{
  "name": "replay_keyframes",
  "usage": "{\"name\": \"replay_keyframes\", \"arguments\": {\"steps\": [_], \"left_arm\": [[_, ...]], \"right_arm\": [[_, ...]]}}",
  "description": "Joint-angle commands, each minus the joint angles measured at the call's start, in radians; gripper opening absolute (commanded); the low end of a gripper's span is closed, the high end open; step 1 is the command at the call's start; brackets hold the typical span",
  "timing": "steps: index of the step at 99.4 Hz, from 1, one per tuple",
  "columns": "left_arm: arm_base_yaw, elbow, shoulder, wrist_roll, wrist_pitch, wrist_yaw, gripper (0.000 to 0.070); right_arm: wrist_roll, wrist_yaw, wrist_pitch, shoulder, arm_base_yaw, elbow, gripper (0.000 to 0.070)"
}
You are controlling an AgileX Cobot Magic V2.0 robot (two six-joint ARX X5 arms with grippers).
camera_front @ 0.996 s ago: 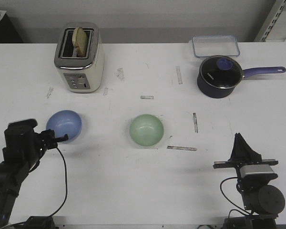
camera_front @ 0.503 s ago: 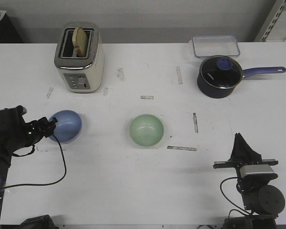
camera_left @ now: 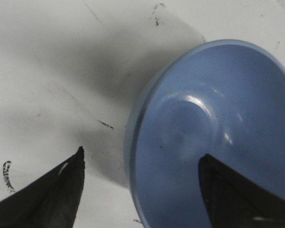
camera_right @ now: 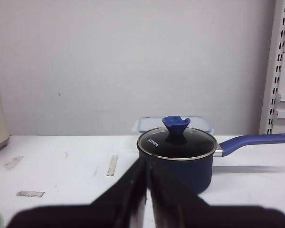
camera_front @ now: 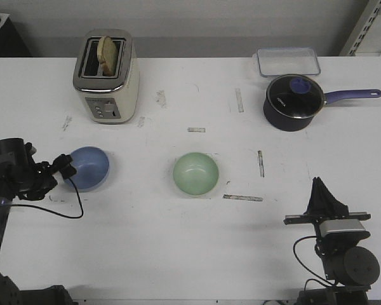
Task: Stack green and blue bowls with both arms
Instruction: 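Lift the blue bowl with the left gripper and carry it over the green bowl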
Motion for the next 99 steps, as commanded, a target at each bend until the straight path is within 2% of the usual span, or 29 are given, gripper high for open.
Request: {"name": "replay_keyframes", "arguments": {"steps": [1,33,37,46,51,56,65,68,83,99], "left_arm": [[0.005,0.021,0.039,0.016,0.01,0.0,0.0457],[-0.015,0.021,0.122,0.015,0.083,0.001,0.0431],[-0.016,0.021,0.122,0.014,0.09,0.001,0.0379],[-0.017,0.021,0.122,0.014,0.097,0.001,0.0192],[-0.018,0.021,0.122,0.014,0.097,0.001,0.0113],[-0.018,0.021,0.122,0.014,0.097,0.001,0.0078],[-0.019,0.021,0.122,0.007,0.096,0.001,0.0057],[-0.021,0.022,0.122,0.006,0.093,0.001,0.0002],[-0.044,0.068,0.122,0.005,0.034,0.001,0.0001],[-0.091,0.212,0.122,0.005,-0.082,0.002,0.0001]], "right_arm": [[0.01,0.002,0.01,-0.002,0.001,0.007,0.0],[0.01,0.002,0.01,-0.002,0.001,0.007,0.0],[0.01,0.002,0.01,-0.002,0.001,0.007,0.0],[0.01,0.002,0.01,-0.002,0.001,0.007,0.0],[0.01,0.002,0.01,-0.002,0.001,0.007,0.0],[0.01,0.002,0.01,-0.002,0.001,0.007,0.0],[0.01,0.002,0.01,-0.002,0.001,0.007,0.0],[0.01,0.002,0.01,-0.002,0.001,0.007,0.0],[0.01,0.002,0.01,-0.002,0.001,0.007,0.0],[0.01,0.002,0.01,-0.002,0.001,0.007,0.0]]}}
